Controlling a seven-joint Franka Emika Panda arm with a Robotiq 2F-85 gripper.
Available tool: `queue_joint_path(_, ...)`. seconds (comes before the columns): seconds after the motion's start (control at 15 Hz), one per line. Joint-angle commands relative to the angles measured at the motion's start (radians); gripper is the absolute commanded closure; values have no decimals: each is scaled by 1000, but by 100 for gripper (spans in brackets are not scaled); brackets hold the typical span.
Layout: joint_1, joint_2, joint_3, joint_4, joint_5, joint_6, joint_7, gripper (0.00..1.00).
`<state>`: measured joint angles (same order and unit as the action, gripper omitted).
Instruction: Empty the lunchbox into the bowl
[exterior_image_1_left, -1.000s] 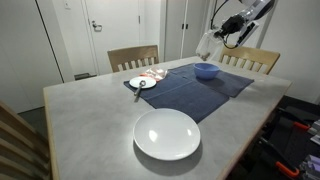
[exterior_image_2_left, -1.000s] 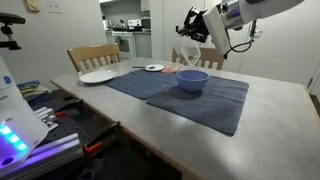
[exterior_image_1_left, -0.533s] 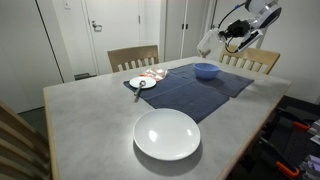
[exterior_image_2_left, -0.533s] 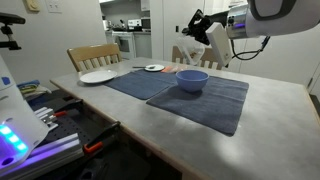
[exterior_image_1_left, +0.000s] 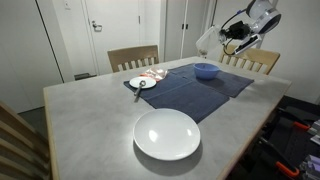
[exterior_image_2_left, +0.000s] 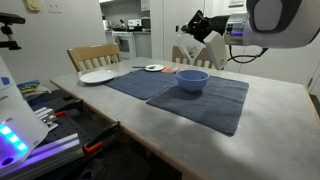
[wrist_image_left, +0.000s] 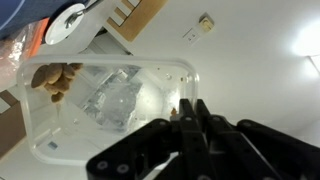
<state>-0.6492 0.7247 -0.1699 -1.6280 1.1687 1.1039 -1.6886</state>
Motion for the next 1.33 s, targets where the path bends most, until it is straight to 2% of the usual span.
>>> queue_joint_path(0.0, -11, 42, -12, 24, 35, -67, -17, 98)
queue_joint_path(0.73, -73, 144, -16, 14, 161, -180, -99, 98)
queue_joint_path(1.27, -74, 194, -20, 29, 210, -252, -138, 98)
